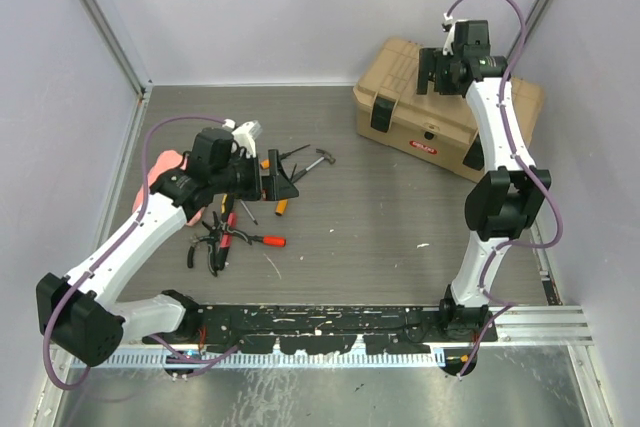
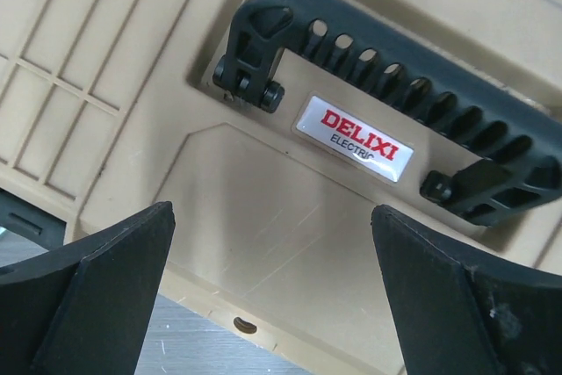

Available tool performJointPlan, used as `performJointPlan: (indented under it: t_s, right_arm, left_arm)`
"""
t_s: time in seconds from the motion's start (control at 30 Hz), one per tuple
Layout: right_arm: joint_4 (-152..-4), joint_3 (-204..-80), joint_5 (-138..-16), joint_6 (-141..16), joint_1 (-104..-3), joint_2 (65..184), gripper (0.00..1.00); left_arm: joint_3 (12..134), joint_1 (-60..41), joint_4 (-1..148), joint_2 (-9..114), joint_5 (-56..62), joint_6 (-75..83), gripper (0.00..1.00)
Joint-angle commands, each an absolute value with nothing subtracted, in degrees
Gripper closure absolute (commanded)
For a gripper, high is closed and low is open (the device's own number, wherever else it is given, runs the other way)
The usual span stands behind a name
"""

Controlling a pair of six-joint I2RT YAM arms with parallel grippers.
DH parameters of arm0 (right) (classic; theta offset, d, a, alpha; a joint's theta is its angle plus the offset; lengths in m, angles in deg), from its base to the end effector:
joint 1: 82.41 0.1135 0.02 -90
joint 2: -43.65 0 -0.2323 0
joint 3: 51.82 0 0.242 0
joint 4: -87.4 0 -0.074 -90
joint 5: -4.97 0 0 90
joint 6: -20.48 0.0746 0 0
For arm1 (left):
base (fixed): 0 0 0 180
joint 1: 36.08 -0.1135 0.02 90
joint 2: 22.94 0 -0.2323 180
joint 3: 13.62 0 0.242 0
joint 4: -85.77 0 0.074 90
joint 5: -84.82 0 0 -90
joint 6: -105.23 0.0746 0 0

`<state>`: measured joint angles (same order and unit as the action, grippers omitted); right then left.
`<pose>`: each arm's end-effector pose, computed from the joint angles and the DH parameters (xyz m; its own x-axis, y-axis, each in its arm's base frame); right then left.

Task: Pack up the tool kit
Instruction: Move the toolbox to the center of the board.

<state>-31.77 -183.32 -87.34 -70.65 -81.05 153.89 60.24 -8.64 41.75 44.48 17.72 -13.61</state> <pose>0.4403 0.0074 0.3246 -0.6369 -0.0348 -0.7702 -0.0052 0.9992 -0.0409 0.2390 -0.1568 0.2681 -0.8109 -0.0796 -0.5797 0.3505 0.7272 -0.5902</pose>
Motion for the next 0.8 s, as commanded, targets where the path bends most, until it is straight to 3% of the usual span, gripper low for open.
performJointPlan:
  t_s: [0.0, 0.43, 0.77]
  right_arm:
    - [-32.0, -186.0, -83.8, -73.4, -81.3, 154.3, 0.0]
    - [-33.7, -184.5, -77.3, -75.3, -81.2, 156.7, 0.0]
    - [-33.4, -183.6, -82.4, -75.5, -81.1, 159.6, 0.0]
  left_arm:
    - [60.3, -8.4, 43.1, 42.6, 17.5, -12.1, 0.02]
    - [59.4, -8.4, 43.3, 41.5, 17.1, -12.0, 0.02]
    - [58.7, -8.4, 43.7, 40.5, 17.4, -12.3, 0.02]
